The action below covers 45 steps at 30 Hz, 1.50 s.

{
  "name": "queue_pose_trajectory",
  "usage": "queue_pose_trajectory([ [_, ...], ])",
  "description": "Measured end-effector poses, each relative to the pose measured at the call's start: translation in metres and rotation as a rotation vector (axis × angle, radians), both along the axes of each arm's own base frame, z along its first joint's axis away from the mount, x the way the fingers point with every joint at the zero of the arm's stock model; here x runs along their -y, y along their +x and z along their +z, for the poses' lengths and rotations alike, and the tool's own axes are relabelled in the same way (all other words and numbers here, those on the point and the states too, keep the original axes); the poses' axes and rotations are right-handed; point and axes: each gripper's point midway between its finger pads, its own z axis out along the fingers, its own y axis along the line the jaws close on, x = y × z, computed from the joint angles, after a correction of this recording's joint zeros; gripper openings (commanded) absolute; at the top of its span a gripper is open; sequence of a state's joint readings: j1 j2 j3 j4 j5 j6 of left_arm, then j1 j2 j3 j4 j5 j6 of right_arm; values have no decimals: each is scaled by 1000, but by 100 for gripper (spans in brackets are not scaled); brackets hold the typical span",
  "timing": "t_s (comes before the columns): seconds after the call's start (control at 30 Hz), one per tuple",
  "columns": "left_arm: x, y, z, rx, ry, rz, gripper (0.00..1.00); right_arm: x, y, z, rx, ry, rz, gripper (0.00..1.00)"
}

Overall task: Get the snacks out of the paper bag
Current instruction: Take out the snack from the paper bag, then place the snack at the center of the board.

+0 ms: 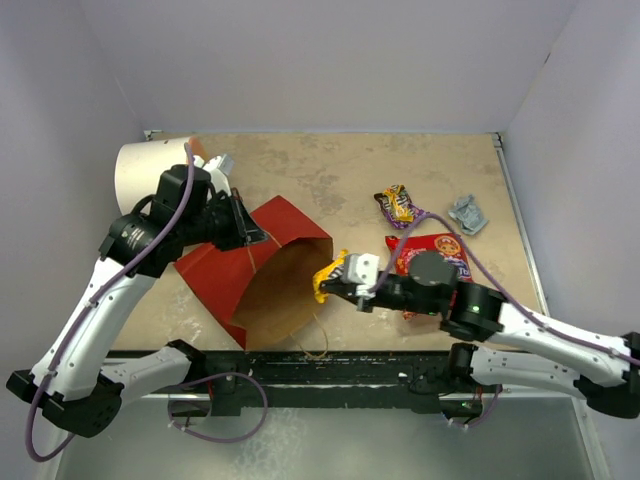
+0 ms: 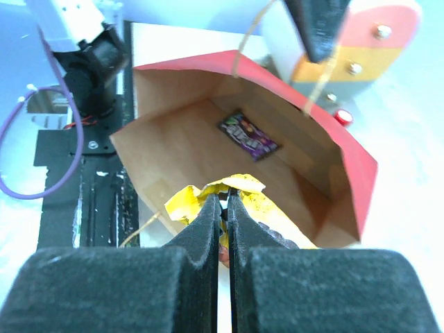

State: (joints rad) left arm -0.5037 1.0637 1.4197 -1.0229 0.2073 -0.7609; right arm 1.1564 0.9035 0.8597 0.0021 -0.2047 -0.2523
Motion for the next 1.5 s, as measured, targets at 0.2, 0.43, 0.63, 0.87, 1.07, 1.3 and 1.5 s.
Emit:
queue_pose_trajectory([
  [0.2, 5, 9, -7, 4, 16, -16, 0, 68, 29, 39, -2, 123, -336, 0],
  [0.43, 8, 16, -13, -2, 33, -30, 0, 140, 132, 52, -19, 234, -1050, 0],
  [0.63, 8, 15, -13, -2, 32, -32, 0, 185, 249, 27, -201, 168, -1466, 0],
  [0.87, 8, 16, -13, -1, 34, -34, 0, 235, 363, -20, -539, 142, -1712, 0],
  [1.07, 6, 19, -17, 2, 58, -33, 0, 285, 394, -114, -819, 4, -1867, 0],
  [1.3, 3, 23, -24, -7, 101, -38, 0, 320, 392, -191, -961, -167, -1941, 0],
  [1.5, 5, 29, -26, -13, 131, -57, 0, 317, 409, -213, -945, -229, -1917, 0],
])
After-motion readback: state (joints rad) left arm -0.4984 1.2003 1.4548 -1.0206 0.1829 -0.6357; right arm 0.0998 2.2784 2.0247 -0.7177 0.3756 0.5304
